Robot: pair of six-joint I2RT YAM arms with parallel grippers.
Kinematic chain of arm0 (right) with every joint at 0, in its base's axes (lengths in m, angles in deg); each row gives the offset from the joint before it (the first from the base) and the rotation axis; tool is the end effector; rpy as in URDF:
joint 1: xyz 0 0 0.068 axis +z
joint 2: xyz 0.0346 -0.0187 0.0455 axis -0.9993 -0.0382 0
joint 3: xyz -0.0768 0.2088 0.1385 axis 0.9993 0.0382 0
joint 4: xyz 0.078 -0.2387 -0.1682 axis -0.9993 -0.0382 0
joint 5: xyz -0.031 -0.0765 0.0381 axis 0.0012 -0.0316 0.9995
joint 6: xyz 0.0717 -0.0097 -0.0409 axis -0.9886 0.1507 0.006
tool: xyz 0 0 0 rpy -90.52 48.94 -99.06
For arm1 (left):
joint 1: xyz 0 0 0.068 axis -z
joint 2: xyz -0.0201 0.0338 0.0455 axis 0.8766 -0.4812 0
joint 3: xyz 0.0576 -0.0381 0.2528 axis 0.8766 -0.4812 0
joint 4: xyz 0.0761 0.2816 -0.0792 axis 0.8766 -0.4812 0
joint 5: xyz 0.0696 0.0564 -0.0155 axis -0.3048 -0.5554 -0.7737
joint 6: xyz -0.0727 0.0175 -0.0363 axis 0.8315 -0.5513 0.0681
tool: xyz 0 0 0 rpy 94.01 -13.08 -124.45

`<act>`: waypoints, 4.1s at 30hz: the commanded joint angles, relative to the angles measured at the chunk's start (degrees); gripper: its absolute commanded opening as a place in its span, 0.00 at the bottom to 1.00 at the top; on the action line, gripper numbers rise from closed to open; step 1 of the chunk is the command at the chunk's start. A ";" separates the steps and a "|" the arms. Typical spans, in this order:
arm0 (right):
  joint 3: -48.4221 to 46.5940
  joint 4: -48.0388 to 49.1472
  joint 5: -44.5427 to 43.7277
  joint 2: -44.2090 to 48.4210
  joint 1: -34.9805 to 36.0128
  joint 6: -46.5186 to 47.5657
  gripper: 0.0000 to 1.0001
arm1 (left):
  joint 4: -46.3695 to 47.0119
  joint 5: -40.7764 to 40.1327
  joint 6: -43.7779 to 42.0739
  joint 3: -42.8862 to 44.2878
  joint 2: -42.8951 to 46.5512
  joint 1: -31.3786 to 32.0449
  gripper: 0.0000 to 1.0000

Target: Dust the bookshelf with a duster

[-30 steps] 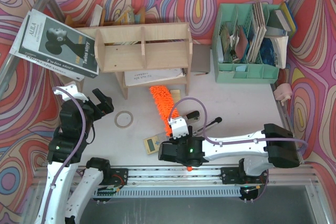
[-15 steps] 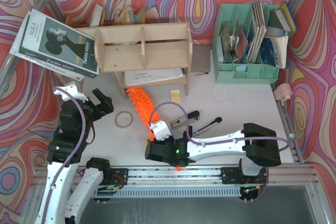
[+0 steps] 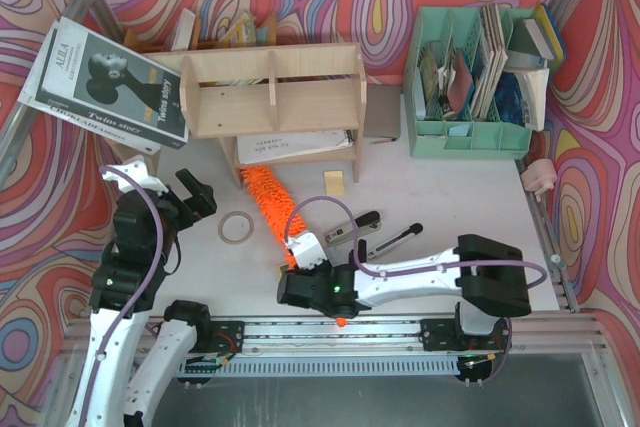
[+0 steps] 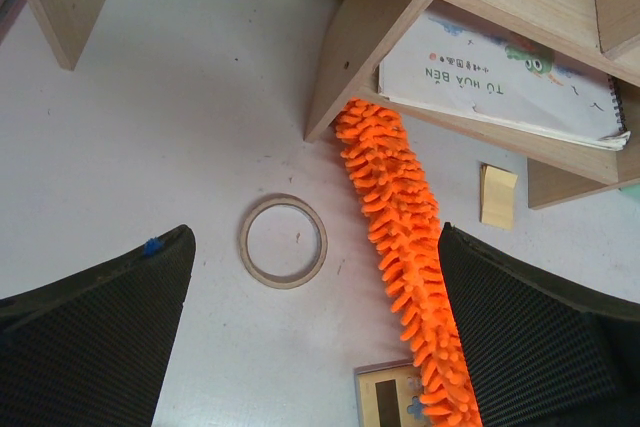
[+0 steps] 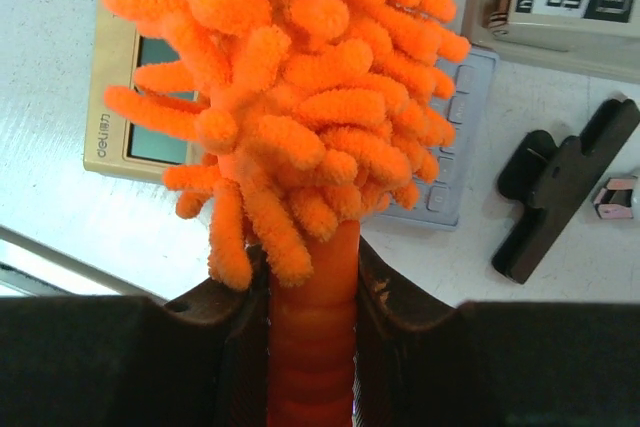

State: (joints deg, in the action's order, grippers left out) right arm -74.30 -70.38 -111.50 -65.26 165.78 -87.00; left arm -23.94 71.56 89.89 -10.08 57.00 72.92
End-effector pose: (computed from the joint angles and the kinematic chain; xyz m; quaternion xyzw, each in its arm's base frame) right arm 0.1179 0.3667 0.1147 -0.2097 0.9126 0.0640 0.3451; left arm 0.1944 -0.0245 0.3586 -0.1622 0.7817 -0.1112 0.5918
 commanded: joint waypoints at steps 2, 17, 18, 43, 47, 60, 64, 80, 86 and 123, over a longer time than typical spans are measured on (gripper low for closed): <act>3.78 9.76 -1.24 9.15 0.29 4.41 0.00 | 0.23 -0.17 0.35 -0.83 0.41 -0.34 0.98; -4.25 0.31 2.00 -2.57 -1.14 4.43 0.00 | 0.28 -0.10 0.35 -0.78 0.15 -0.34 0.98; -3.71 1.01 2.11 -1.99 -1.14 4.59 0.00 | 0.28 -0.12 0.35 -0.72 0.22 -0.34 0.99; 7.00 -0.58 5.18 8.52 2.88 1.19 0.00 | 0.30 0.01 0.35 -0.81 0.06 -0.34 0.99; 5.25 -3.10 2.22 7.69 4.44 0.41 0.00 | 0.37 0.38 0.35 -0.81 -0.06 -0.34 0.99; 1.44 -9.05 -8.98 10.48 10.93 -3.84 0.00 | 0.19 -0.12 0.43 -0.87 0.32 -0.34 0.98; 3.28 -7.82 -6.44 9.15 10.97 -4.75 0.00 | 0.19 -0.22 0.42 -0.80 0.16 -0.34 0.99; 0.64 -11.91 -11.35 8.69 10.27 -5.27 0.00 | -0.09 -0.47 0.52 -0.74 0.14 -0.34 0.98; -1.58 -11.24 -15.77 14.20 10.31 -2.29 0.00 | -0.07 -0.61 0.52 -0.71 0.15 -0.34 0.98; 1.21 -8.38 -12.51 8.21 9.15 -3.58 0.00 | -0.17 -0.74 0.52 -0.73 0.15 -0.34 0.99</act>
State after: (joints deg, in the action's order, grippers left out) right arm -73.93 -81.64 -122.77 -56.10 175.44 -90.59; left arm -23.96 71.34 90.11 -10.08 56.78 72.92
